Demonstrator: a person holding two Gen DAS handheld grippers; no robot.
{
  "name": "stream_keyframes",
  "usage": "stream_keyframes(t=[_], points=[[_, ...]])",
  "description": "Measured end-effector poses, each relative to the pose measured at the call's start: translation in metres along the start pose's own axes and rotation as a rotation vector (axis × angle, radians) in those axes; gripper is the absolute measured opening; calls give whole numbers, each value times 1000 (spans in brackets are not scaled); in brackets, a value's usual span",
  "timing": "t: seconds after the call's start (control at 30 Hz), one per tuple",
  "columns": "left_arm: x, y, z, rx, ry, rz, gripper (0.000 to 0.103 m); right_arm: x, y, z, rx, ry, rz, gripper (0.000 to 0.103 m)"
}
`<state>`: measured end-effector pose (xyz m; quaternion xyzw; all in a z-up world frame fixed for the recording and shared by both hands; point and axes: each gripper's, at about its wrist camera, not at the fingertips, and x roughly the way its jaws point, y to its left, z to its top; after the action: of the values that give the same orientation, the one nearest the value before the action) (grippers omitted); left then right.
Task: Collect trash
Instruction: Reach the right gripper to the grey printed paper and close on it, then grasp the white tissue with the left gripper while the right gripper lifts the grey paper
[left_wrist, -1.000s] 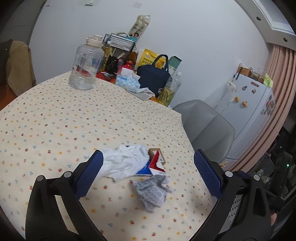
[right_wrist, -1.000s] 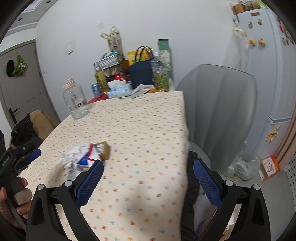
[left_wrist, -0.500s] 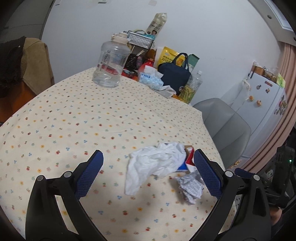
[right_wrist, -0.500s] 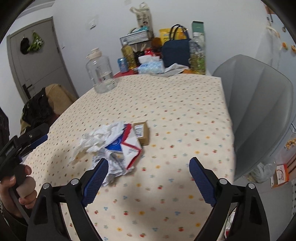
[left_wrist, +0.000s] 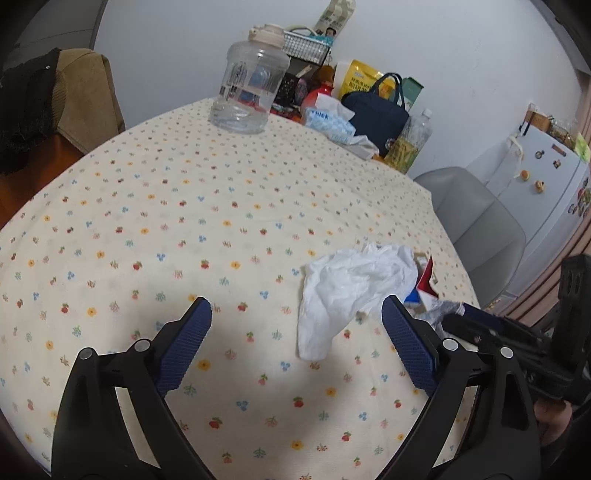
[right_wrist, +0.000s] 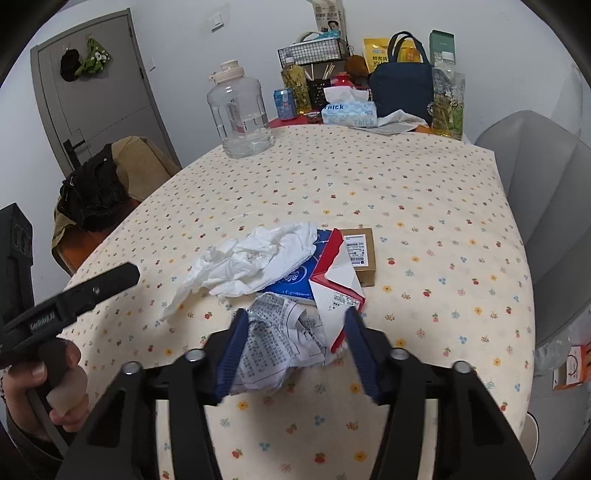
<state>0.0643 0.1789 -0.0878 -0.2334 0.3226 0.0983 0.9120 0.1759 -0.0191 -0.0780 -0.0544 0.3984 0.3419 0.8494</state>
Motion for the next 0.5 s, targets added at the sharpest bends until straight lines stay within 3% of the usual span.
stream_keyframes(t=[0.03, 0.13, 0.33, 0.5], points=[[3, -1, -2, 5, 15, -2, 86, 4, -1, 0, 5, 17, 12, 18], [7, -5, -7, 17, 34, -2, 81, -1, 0, -2, 0, 1, 33, 11], [18, -20, -9, 61, 54, 6, 79, -28, -4, -5, 23, -44, 73, 10], [33, -31, -8, 96, 79, 24, 69, -53, -14, -9, 55, -92, 66, 10]])
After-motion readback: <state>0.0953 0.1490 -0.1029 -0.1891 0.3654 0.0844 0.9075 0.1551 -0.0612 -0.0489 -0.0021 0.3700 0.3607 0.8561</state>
